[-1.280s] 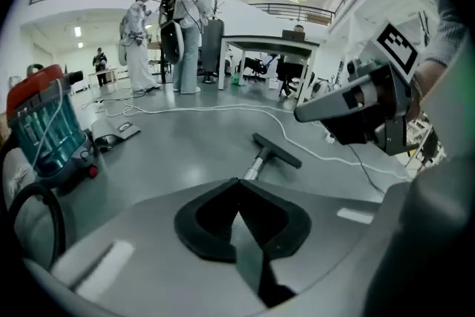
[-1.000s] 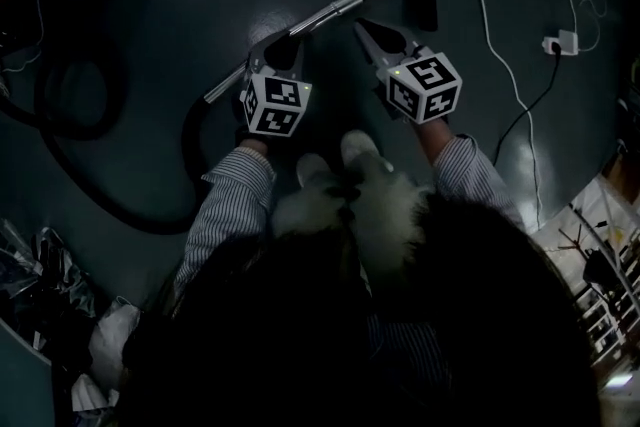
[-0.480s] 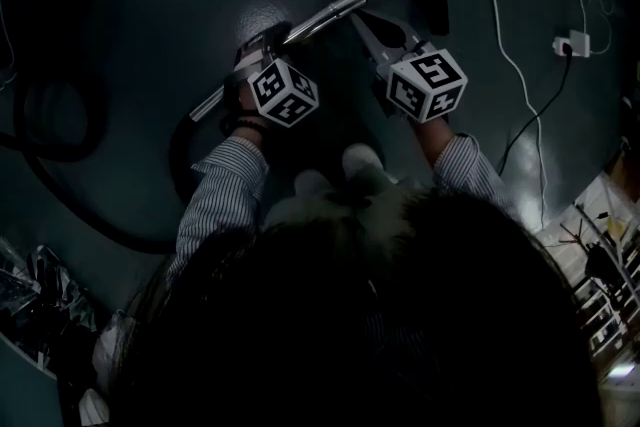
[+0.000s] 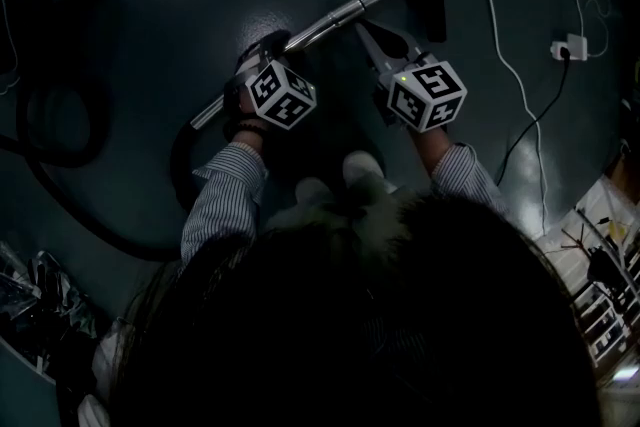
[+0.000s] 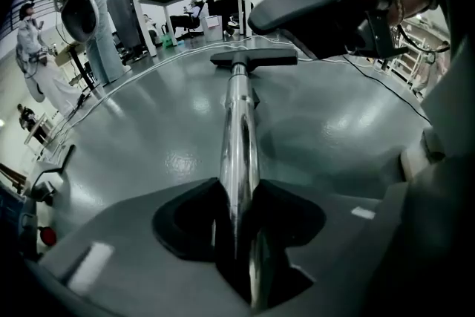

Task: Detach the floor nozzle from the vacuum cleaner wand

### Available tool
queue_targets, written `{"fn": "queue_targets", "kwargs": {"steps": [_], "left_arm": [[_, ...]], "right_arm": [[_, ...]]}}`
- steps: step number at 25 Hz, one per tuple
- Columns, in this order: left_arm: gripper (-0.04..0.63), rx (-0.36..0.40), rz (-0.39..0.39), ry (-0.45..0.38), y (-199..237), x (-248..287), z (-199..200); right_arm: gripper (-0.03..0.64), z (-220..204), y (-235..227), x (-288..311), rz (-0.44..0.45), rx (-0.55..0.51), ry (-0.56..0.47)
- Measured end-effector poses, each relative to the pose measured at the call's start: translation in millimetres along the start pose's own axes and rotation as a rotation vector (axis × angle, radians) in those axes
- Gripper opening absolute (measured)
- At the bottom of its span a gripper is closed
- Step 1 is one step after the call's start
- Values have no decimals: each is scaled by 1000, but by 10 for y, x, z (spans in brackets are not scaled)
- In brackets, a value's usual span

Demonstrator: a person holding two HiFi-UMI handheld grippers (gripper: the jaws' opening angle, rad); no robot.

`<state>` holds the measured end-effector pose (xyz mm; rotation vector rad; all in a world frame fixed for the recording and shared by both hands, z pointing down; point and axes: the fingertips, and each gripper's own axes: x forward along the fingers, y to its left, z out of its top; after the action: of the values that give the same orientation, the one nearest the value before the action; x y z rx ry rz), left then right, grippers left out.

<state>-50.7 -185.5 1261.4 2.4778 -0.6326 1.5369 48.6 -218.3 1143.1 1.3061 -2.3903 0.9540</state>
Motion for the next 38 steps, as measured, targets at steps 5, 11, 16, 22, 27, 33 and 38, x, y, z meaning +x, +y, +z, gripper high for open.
{"fn": "queue_targets", "kwargs": {"steps": [5,11,16,22,27,33,38], "left_arm": [[179,-1,-2,6,-34,-226,85],[181,-39,-3,12,-145,-802,270],[183,-55,33,4,-142,-1457,557],[183,-75,61,-18,-61,-2347,996],[184,-107,108,-61,165,-3277,1493],[184,-154,190,-101,528,-4457,2073],[186,-208,248,-139,693,-5458,2552]], "right_arm": [[2,137,120,-147,12,-37,7],[2,411,354,-542,19,-11,14],[2,880,668,-941,28,-3,-21],[2,1626,1054,-1431,32,3,-81],[2,2530,1632,-1940,81,-80,-185],[2,3725,2487,-2563,172,-163,-314],[2,4582,3168,-3171,234,-243,-357]]}}
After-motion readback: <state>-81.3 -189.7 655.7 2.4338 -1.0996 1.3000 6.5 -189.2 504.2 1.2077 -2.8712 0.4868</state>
